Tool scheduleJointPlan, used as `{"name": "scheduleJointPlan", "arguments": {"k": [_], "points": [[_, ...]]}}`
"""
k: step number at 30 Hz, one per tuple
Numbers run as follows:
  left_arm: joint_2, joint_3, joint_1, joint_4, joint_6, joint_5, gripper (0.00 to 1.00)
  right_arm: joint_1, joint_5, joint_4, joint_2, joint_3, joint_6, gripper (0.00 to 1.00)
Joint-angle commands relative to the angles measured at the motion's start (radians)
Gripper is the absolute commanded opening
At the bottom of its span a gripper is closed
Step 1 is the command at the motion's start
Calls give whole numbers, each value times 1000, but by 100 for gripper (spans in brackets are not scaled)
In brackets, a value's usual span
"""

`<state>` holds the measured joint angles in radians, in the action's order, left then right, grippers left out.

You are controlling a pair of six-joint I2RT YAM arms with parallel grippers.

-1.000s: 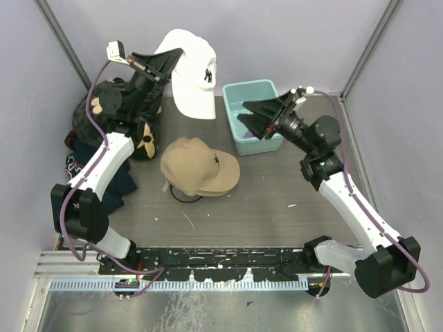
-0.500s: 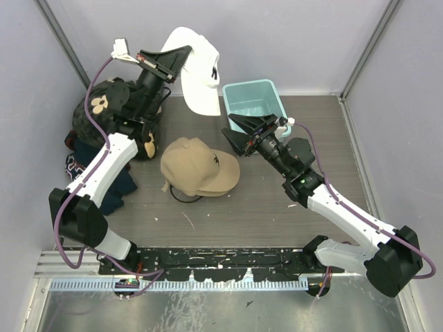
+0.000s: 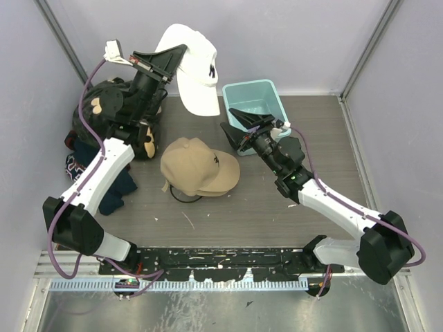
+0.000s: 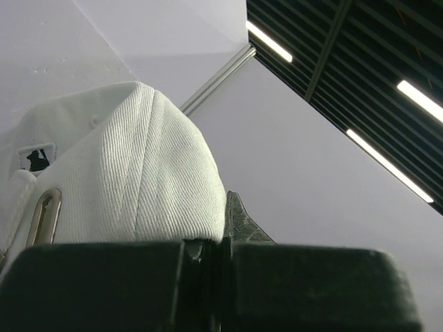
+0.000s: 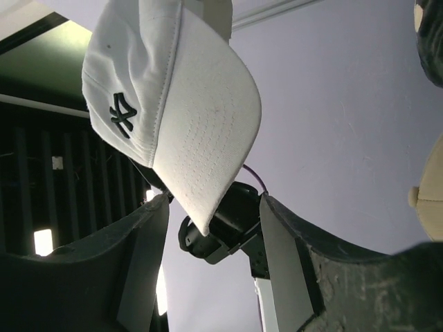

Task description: Stack the hats

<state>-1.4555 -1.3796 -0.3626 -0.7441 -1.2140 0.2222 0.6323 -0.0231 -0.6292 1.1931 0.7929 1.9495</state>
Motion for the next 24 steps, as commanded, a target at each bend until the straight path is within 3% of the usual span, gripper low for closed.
{"name": "scheduleJointPlan", "arguments": {"k": [1, 17, 24], "points": [[17, 16, -7, -68, -4, -22, 0, 5, 22, -88, 18, 62, 39, 61], [12, 74, -27, -106, -15, -25, 0, 24, 6, -134, 121, 149, 78, 57], [15, 96, -29, -117, -16, -30, 0, 33, 11, -147, 142, 163, 82, 29]]}}
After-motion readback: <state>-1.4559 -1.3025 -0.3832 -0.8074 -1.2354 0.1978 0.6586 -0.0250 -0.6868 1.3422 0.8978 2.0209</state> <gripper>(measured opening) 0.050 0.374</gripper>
